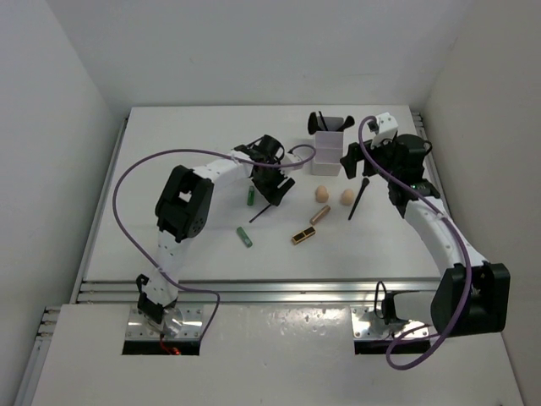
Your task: Organize the makeup
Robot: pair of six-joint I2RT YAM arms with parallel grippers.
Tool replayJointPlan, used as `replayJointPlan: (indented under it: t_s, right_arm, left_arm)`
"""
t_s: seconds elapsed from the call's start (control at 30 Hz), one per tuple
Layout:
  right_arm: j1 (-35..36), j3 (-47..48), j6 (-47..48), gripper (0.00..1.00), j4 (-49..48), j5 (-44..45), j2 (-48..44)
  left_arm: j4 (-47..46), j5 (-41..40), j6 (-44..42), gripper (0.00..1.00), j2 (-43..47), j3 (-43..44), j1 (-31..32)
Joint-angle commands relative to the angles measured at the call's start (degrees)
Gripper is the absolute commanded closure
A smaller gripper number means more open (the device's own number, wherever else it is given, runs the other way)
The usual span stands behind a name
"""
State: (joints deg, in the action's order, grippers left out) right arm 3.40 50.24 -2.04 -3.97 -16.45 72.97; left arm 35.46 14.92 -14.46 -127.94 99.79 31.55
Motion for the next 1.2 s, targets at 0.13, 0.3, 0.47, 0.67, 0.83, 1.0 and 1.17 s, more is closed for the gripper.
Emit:
replayJointPlan:
  t_s: [0.13,0.3,0.47,0.67,0.83,1.0,1.17]
  right_arm:
    - [-0.23,0.12,1.43,0.10,-0.25,1.16,-2.57]
    - [-0.32,0.91,1.60,0.10,0.80,1.42,-3.62]
    - [-0.58,0.30,5.38,0.07,0.89,3.61,-5.64]
    - [-0.94,-0.67,6.26,0.06,1.07,4.85,-7.75]
    - [-0.76,-0.06,6.00,0.06,1.68,4.32,-7.67]
    - [-1.11,5.21,4.25,0.06,8.61,-2.51,-3.37]
    - [-1.55,4.70,-4.09,0.06,4.41,-10.25,-2.92]
  left_arm:
    - [6.90,-4.01,1.37,0.42,-3.97,-0.30,2.46]
    - [6.90,-5.24,0.75,0.59,-4.51,-1.09,3.08]
    - [6.90,-5.25,0.13,1.00,-6.09,-1.09,3.61]
    - [6.90,-3.41,2.85,1.00,-6.71,2.51,4.13]
    - [7.42,-0.06,9.09,1.00,-4.17,7.79,3.43]
    - [7.43,1.08,12.17,1.00,0.05,15.43,1.59]
    - [5.24,4.06,15.85,1.00,4.53,22.28,-2.01]
